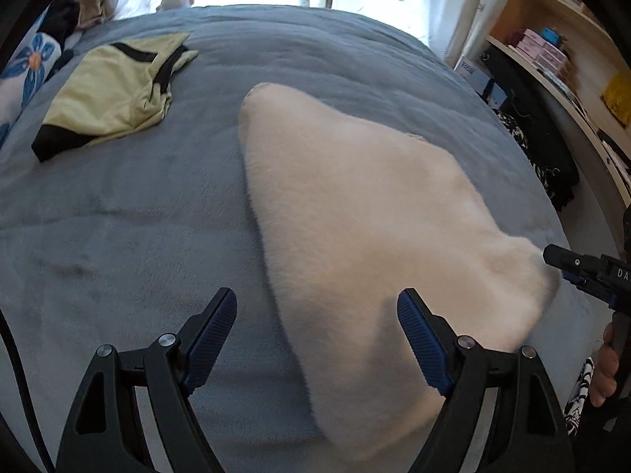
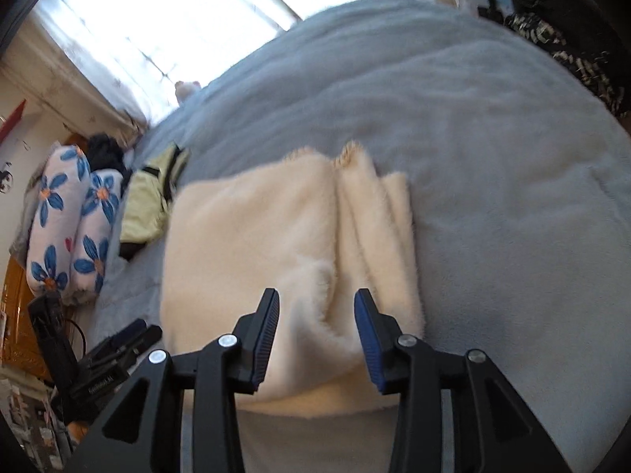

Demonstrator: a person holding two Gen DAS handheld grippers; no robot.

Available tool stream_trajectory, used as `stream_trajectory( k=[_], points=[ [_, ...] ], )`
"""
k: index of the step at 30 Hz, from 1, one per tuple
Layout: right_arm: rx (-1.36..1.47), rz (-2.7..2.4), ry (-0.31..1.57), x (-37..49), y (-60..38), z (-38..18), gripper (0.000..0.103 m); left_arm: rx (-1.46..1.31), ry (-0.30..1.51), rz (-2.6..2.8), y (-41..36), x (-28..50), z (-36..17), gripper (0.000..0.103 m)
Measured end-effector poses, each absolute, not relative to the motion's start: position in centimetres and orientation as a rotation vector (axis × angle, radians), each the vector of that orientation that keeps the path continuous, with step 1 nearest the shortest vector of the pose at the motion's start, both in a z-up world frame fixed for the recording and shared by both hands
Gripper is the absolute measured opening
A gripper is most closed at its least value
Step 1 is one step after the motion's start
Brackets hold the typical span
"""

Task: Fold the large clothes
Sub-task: 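Grasp the cardigan edge with the right tool and fold it over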

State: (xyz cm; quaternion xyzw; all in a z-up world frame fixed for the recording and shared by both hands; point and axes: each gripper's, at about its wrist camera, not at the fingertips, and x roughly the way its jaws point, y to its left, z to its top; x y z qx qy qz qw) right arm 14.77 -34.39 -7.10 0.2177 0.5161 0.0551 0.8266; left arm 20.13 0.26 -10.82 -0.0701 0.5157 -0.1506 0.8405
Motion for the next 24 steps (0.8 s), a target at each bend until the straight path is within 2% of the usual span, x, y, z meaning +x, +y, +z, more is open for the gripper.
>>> stream_trajectory(
  k=[5,9,13,18,21,24],
  points=[
    [0.459,0.239,1.228,17.5,-33.3,-10.6,0.038,-0.245,1.123,-0.38,1.4,21.7,-13.1,0.082],
    [0.405,0.25,1.255,19.4,-31.9,-12.3,0.024,-0.283,1.122,-0.411,1.5,22.9,-13.7,0.082],
    [0.304,0.211,1.138,18.4,-31.1,-9.7,0.016,-0.267,1.12,-0.418,0.6,23.4,-13.6,0.082],
    [0.277,0.143,0.925,12.7,-32.2,-4.8,0.014,-0.212,1.064,-0.46,-1.2,23.1,-11.7,0.082],
    [0.267,0.034,0.907,10.3,-34.1,-6.0,0.014,-0.177,1.044,-0.492,-3.0,22.7,-11.2,0.082],
    [0.36,-0.019,0.977,10.3,-36.8,-10.3,0.014,-0.134,1.046,-0.509,-4.5,22.5,-11.8,0.082]
  ],
)
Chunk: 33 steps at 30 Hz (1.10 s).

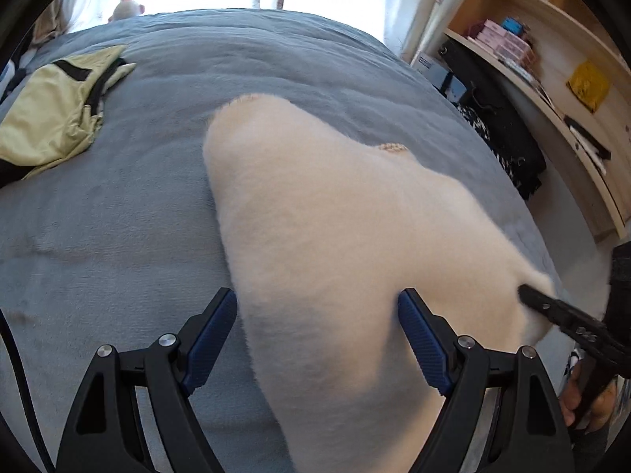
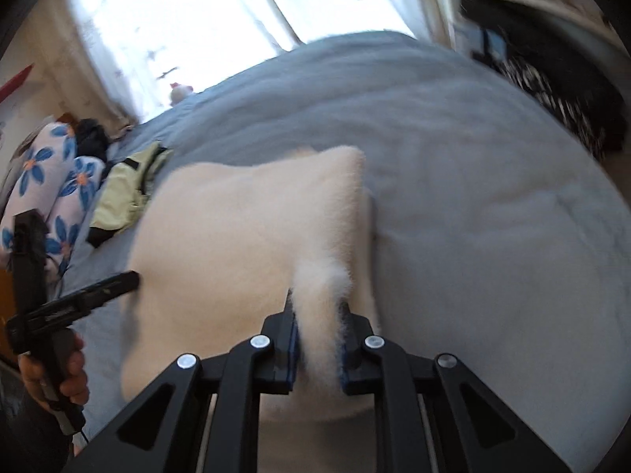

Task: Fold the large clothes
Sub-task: 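Grasp the cardigan edge with the right tool and fold it over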

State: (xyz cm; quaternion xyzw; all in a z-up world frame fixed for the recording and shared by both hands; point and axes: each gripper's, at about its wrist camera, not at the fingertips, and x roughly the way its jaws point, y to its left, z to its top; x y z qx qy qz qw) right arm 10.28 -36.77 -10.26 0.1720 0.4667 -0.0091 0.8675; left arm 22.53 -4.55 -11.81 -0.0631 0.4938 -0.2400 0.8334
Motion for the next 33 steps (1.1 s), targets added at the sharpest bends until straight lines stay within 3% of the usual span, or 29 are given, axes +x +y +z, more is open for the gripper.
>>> stream_trajectory(
  k=[2,6,12,14,16,24,26,28,33],
  points=[
    [0.415,-0.021,1.026,10.8,-37.5,-13.2,0.015,-0.123,1.052,-0.497,-5.4,22.6,-12.5,0.082],
    [0.387,-0.031,1.01,11.3,-36.8,-12.8,0.019,-0.099,1.027,-0.475,-5.6,22.7,-12.9,0.082],
    [0.413,-0.037,1.012,12.2,-38.2,-10.0,0.04,-0.111,1.063,-0.505,-4.5,22.8,-11.9,0.082],
    [0.446,-0.042,0.979,13.1,-39.2,-9.1,0.057,-0.1,1.046,-0.499,-4.1,23.0,-11.3,0.082],
    [0.456,-0.051,0.969,14.8,-39.8,-8.9,0.061,-0.099,1.034,-0.481,-3.8,23.9,-10.9,0.082],
    [0.538,-0.042,1.111,23.2,-41.4,-13.6,0.06,-0.164,1.105,-0.432,-3.9,29.0,-11.5,0.082],
    [0.529,0.01,1.12,24.3,-40.8,-14.0,0.026,-0.152,1.106,-0.42,-4.4,29.8,-11.6,0.082],
    [0.463,-0.011,1.072,24.3,-40.2,-12.9,0.018,-0.119,1.09,-0.381,-4.8,30.3,-11.6,0.082],
    [0.411,-0.054,1.088,24.6,-39.7,-14.4,0.023,-0.131,1.108,-0.365,-5.0,31.3,-13.2,0.081]
  ],
)
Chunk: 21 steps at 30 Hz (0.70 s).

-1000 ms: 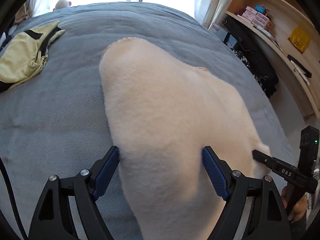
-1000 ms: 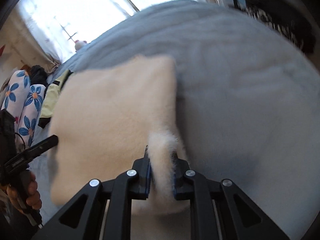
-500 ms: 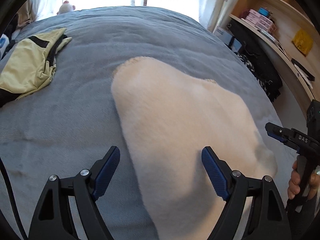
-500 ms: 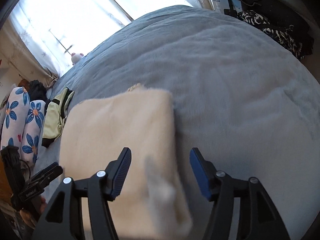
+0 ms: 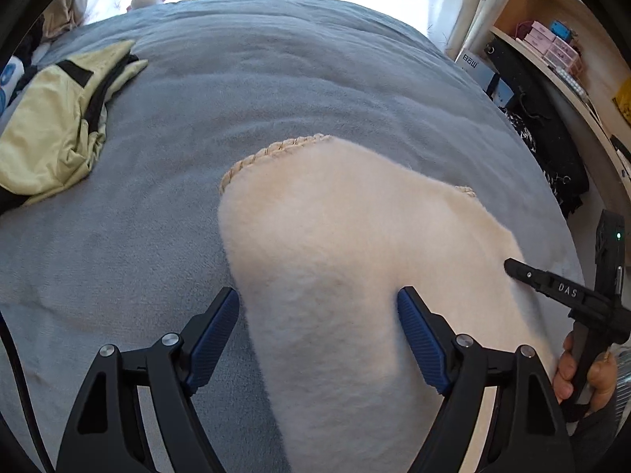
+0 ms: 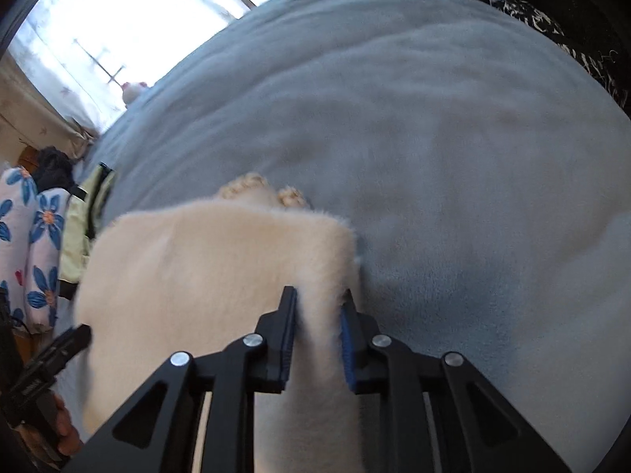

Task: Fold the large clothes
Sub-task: 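Grasp the cardigan edge with the right tool and fold it over, then open both tools and pull them back from the folded cardigan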

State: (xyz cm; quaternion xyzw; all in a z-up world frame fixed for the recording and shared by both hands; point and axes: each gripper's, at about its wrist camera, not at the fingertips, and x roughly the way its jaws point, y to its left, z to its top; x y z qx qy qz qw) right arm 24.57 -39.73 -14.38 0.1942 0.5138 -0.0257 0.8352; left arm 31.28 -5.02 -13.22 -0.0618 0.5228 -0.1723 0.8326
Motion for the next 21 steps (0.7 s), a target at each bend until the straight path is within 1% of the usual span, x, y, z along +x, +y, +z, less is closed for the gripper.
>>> stream_trajectory(
  k=[2,4,8,10,12,14,19,21],
  points=[
    [0.404,-0.062,1.093,24.2,-39.7,-13.3,0.03,-0.145,1.105,-0.36,-4.8,31.1,-12.9,0.081],
    [0.366,-0.094,1.082,23.1,-39.4,-11.5,0.031,-0.113,1.078,-0.335,-4.7,30.3,-11.9,0.081],
    [0.275,-0.078,0.995,19.5,-37.1,-8.2,0.031,-0.045,0.968,-0.324,-4.9,26.6,-9.1,0.08],
    [0.25,-0.021,0.977,17.4,-35.3,-7.5,0.031,-0.044,0.941,-0.338,-5.3,24.2,-8.1,0.074],
    [0.236,0.031,0.976,15.7,-33.3,-7.7,0.031,-0.061,0.949,-0.379,-5.7,21.7,-7.8,0.056],
    [0.22,0.069,0.98,14.1,-31.8,-8.1,0.031,-0.077,0.979,-0.41,-6.6,19.6,-8.1,0.049],
    [0.109,0.025,0.974,11.9,-29.9,-9.5,0.031,-0.018,0.986,-0.389,-8.0,15.4,-9.7,0.047],
    [0.085,-0.048,1.012,11.5,-30.8,-10.6,0.03,0.037,0.978,-0.336,-7.9,14.8,-10.6,0.047]
  ],
)
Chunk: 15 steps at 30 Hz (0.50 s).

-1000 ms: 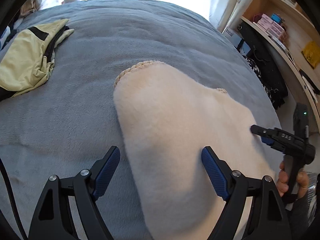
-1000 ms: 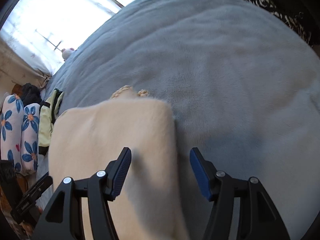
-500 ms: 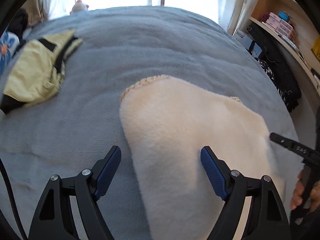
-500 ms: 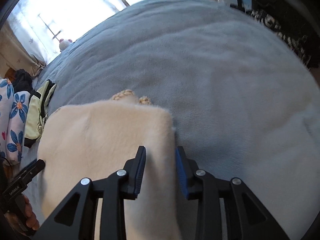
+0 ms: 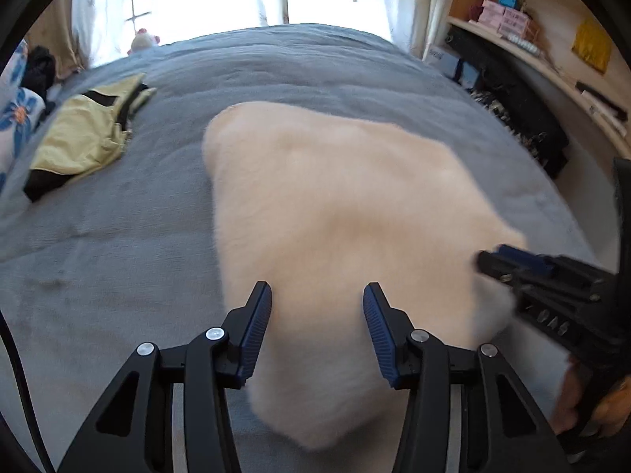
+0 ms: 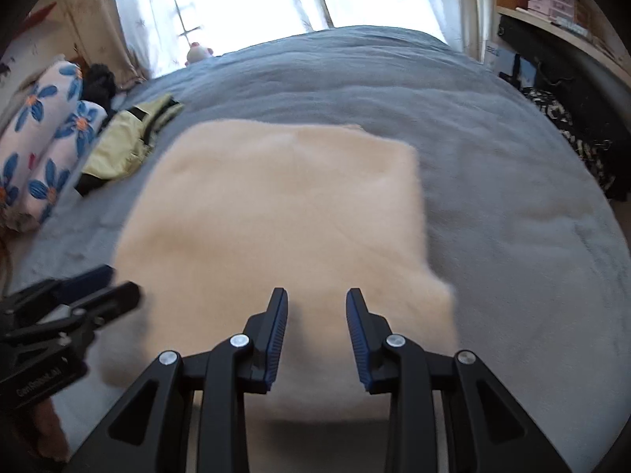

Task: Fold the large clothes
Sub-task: 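Open both tools and pull them back from the folded cardigan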

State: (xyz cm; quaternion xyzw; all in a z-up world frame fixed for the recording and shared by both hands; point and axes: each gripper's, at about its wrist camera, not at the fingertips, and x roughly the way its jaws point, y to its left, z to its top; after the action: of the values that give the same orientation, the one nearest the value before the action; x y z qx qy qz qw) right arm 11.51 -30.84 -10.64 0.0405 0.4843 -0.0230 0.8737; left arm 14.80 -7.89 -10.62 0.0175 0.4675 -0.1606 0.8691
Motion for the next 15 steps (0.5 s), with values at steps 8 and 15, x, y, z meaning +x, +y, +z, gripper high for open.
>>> stream_trajectory(
  k=[8,15],
  points=[
    [0.15,-0.17,1.035,8.6,-35.5,-11.2,0.016,-0.039,1.01,-0.343,-6.0,14.1,-12.1,0.049],
    [0.233,-0.169,1.027,7.9,-36.5,-11.1,0.02,-0.054,1.019,-0.336,-5.9,14.2,-12.2,0.049]
  ],
)
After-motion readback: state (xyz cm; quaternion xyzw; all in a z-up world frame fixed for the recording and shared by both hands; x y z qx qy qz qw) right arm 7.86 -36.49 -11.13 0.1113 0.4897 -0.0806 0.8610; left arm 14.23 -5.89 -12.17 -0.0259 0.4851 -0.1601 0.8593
